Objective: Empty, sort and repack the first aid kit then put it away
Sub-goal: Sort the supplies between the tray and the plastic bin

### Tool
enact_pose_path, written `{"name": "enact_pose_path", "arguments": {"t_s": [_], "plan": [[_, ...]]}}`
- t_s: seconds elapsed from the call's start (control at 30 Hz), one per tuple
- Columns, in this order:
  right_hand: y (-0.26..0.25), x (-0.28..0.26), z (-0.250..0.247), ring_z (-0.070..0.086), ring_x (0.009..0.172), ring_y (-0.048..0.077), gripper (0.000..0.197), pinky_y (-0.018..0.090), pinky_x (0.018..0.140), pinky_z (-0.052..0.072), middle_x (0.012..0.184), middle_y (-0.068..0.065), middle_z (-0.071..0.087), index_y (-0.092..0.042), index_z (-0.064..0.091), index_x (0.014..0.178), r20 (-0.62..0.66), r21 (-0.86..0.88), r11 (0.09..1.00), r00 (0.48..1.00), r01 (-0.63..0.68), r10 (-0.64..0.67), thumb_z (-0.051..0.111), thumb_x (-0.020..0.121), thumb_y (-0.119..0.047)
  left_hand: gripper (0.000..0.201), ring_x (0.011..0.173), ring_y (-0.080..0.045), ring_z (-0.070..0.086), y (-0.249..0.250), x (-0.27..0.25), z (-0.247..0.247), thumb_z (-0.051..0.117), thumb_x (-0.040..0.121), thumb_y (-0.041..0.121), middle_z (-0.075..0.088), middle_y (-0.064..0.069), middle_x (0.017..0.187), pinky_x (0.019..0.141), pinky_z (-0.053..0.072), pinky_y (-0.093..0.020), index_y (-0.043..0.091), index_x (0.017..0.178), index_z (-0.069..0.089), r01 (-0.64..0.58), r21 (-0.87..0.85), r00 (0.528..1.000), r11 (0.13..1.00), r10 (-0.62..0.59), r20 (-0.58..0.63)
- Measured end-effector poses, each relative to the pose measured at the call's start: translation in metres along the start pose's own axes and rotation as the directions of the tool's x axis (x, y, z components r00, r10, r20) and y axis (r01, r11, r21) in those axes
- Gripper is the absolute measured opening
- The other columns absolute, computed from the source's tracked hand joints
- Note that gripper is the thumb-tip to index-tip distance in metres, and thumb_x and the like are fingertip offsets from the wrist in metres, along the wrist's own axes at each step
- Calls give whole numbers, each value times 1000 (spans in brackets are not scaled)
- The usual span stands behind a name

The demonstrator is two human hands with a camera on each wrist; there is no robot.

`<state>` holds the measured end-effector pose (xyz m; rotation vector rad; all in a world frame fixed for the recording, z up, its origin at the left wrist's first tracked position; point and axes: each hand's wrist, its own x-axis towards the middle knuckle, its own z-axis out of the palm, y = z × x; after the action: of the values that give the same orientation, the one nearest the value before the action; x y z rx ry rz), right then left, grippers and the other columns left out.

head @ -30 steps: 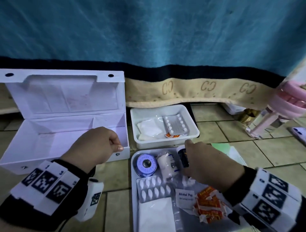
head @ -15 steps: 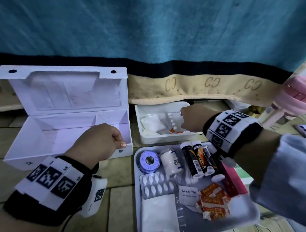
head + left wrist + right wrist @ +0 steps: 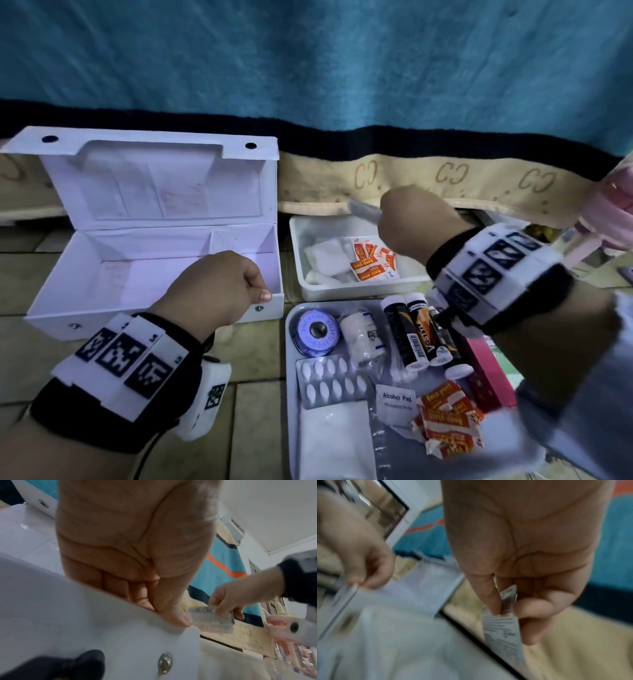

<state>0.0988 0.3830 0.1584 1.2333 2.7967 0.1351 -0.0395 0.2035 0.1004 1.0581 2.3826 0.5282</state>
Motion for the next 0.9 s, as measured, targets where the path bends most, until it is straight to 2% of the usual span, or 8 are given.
{"name": "enact_pose_path", "arguments": {"t_s": [0.07,0.13,0.23,0.4,0.53,0.6,0.7,0.9], "plan": [[1,-19,-24,49,65,24,14,21,45,27,68,4,51,-15,60,77,-91,104,991,993,90,-80,48,85,-13,13,52,-10,51,0,0,0,74,79,31,67,-1,71,55,39,-23,23,69,69,-2,-11,1000,1000,2,-1],[-2,-52,-43,53,64,18,17,18,48,34,65,-5,55,-24,61,70,-29,199,961,982,190,-188,52,84,-19,14,51,-11,51,0,0,1,74,78,30,68,-2,70,55,39,-23,23,68,68,-7,-27,1000,1000,7,-1],[-14,-107,-36,59,73,10,18,22,66,49,84,-9,66,-33,68,92,100,217,934,946,283,-310,53,85,-27,14,51,-10,50,-1,0,0,74,79,30,65,1,68,57,41,-24,22,69,68,-15,-20,1000,1000,15,-5],[-42,-143,25,61,95,26,26,25,55,33,105,9,60,-15,65,103,204,24,915,894,403,-399,48,84,-9,13,54,-9,52,0,-1,0,73,79,31,63,5,67,56,39,-23,22,71,69,-24,18,1000,1000,24,-14],[-53,-152,38,61,60,25,10,24,41,28,69,9,62,-10,69,64,202,-10,933,914,360,-350,73,55,-10,12,57,-9,52,1,-1,0,73,80,30,64,4,70,54,37,-23,22,72,70,-22,22,1000,1000,22,-8],[-53,-156,44,53,41,15,6,18,35,21,49,-2,56,-18,65,46,93,16,920,915,393,-392,61,48,-22,12,56,-9,52,1,-1,0,73,80,30,64,4,69,53,37,-23,21,72,70,-19,15,1000,1000,20,-10],[-56,-163,60,50,34,13,38,15,31,28,43,-6,52,-22,65,41,-41,40,922,923,384,-382,30,54,-18,12,54,-8,51,1,0,1,73,79,30,63,5,67,53,36,-23,22,71,69,-18,12,1000,1000,18,-12],[-58,-162,72,46,31,14,21,14,31,28,41,-6,50,-19,63,39,-137,34,904,898,426,-418,44,50,-18,12,56,-10,53,0,-1,1,74,78,31,65,4,69,55,38,-22,21,71,70,-20,16,1000,1000,20,-21]]}}
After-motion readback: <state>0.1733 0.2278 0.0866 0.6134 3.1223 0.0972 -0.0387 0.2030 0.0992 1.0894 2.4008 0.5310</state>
